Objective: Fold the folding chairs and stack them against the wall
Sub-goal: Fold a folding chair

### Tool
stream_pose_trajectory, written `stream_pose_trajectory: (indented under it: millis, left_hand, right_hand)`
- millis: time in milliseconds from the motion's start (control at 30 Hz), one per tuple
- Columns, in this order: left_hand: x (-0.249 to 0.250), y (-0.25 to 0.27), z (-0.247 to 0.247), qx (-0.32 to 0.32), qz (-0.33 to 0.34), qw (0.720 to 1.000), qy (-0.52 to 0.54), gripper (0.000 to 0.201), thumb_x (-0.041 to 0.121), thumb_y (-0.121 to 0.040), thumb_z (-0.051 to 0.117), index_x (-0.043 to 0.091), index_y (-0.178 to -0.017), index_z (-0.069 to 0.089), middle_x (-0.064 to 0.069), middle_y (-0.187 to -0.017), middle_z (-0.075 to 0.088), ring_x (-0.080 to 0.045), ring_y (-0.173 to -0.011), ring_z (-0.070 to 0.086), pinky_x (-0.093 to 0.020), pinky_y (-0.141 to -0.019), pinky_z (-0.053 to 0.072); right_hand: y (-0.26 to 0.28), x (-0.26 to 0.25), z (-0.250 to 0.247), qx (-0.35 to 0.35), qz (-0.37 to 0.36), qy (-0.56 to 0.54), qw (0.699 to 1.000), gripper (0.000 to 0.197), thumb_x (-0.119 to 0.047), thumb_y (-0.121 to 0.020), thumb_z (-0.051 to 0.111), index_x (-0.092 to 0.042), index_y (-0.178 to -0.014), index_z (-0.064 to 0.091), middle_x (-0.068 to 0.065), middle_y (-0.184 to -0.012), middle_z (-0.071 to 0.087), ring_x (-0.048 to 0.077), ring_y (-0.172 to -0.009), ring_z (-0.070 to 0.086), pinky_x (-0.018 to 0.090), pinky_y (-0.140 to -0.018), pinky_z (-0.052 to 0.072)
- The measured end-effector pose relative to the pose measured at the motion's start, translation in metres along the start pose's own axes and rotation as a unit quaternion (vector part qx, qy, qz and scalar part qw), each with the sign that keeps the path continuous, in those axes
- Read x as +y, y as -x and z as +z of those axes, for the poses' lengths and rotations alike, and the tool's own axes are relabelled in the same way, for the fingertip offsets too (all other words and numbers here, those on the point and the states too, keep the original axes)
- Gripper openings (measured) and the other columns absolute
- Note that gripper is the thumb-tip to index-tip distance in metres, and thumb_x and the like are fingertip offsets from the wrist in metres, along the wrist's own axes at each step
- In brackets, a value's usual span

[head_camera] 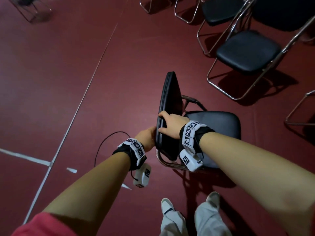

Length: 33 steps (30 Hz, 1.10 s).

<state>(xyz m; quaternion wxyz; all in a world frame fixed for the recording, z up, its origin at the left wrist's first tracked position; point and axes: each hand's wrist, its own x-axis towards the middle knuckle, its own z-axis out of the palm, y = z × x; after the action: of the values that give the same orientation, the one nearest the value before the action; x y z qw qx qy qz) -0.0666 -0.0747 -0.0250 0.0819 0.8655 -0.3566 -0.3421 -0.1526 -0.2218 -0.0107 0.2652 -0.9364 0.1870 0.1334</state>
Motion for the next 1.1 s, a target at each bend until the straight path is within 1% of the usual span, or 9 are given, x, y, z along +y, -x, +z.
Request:
stream_pose_trajectory:
  millis: [133,267,367,500,700,833,900,1033,1100]
  left_hand:
    - [0.048,-0.017,0.019,-0.037,0.030,0.999,-0.004,0.032,0.020,-0.087,0.066,0.018,-0.117,0.055,-0.003,-0.108,0.068,-0.026,-0.098,0.064,-0.036,-0.085,0.051]
    - [0.098,-0.032,0.044,-0.061,0.063,0.996,-0.027,0.030,0.019,-0.087,0.066,0.012,-0.115,0.058,-0.011,-0.102,0.069,-0.033,-0.094,0.065,-0.040,-0.082,0.053]
    - [0.142,-0.046,0.073,-0.084,0.085,0.991,-0.052,0.030,0.016,-0.087,0.067,0.006,-0.115,0.059,-0.016,-0.107,0.067,-0.035,-0.099,0.063,-0.039,-0.083,0.051]
    - [0.190,-0.065,0.120,-0.135,0.107,0.983,-0.058,0.027,0.020,-0.087,0.070,0.014,-0.109,0.056,-0.013,-0.111,0.067,-0.033,-0.104,0.063,-0.036,-0.086,0.049]
    - [0.228,-0.094,0.198,-0.162,0.115,0.978,-0.071,0.035,0.021,-0.083,0.067,0.014,-0.116,0.058,-0.011,-0.119,0.061,-0.033,-0.107,0.061,-0.043,-0.093,0.050]
    - [0.223,-0.114,0.244,-0.176,0.073,0.981,-0.038,0.041,0.024,-0.088,0.068,0.014,-0.126,0.057,-0.011,-0.124,0.061,-0.032,-0.113,0.060,-0.040,-0.097,0.049]
    - [0.220,-0.125,0.266,-0.184,0.047,0.981,-0.023,0.045,0.027,-0.091,0.067,0.015,-0.132,0.054,-0.012,-0.125,0.063,-0.032,-0.113,0.061,-0.040,-0.097,0.050]
    - [0.212,-0.145,0.305,-0.205,0.027,0.978,-0.013,0.048,0.024,-0.092,0.065,0.015,-0.137,0.051,-0.011,-0.125,0.063,-0.029,-0.115,0.061,-0.037,-0.096,0.051]
    - [0.209,-0.149,0.319,-0.212,0.012,0.977,-0.005,0.051,0.026,-0.093,0.064,0.018,-0.141,0.048,-0.007,-0.125,0.062,-0.028,-0.116,0.061,-0.037,-0.091,0.052]
  right_hand:
    - [0.028,0.048,-0.015,-0.007,0.004,-0.061,0.998,0.059,-0.056,-0.084,0.064,-0.029,-0.128,0.036,0.000,-0.094,0.062,0.024,-0.081,0.063,0.038,-0.066,0.053]
    - [0.059,0.099,-0.025,-0.012,0.030,-0.139,0.990,0.057,-0.041,-0.079,0.073,-0.026,-0.120,0.037,0.000,-0.078,0.061,0.018,-0.065,0.060,0.031,-0.050,0.043]
    - [0.086,0.145,-0.028,-0.012,0.083,-0.183,0.979,0.053,-0.031,-0.077,0.072,-0.024,-0.115,0.036,0.004,-0.073,0.059,0.022,-0.059,0.057,0.036,-0.050,0.043]
    - [0.121,0.210,-0.020,0.001,0.179,-0.221,0.959,0.050,-0.030,-0.078,0.072,-0.020,-0.110,0.035,0.004,-0.072,0.057,0.021,-0.058,0.052,0.031,-0.049,0.035]
    - [0.167,0.315,0.035,0.074,0.330,-0.318,0.886,0.058,-0.015,-0.078,0.075,-0.019,-0.118,0.034,0.000,-0.074,0.049,0.016,-0.059,0.048,0.030,-0.048,0.031]
    - [0.178,0.366,0.080,0.143,0.401,-0.359,0.830,0.053,-0.007,-0.079,0.071,-0.023,-0.116,0.036,0.000,-0.072,0.048,0.016,-0.058,0.048,0.021,-0.043,0.031]
    - [0.174,0.387,0.105,0.168,0.422,-0.381,0.805,0.056,-0.010,-0.076,0.071,-0.027,-0.116,0.036,0.002,-0.074,0.054,0.024,-0.067,0.057,0.028,-0.050,0.037]
    - [0.167,0.421,0.157,0.209,0.442,-0.427,0.761,0.067,-0.010,-0.073,0.075,-0.026,-0.127,0.038,0.005,-0.107,0.057,0.028,-0.085,0.060,0.034,-0.072,0.049]
    - [0.171,0.433,0.180,0.210,0.456,-0.448,0.740,0.071,-0.006,-0.075,0.073,-0.025,-0.133,0.036,0.004,-0.108,0.057,0.023,-0.078,0.059,0.031,-0.068,0.047]
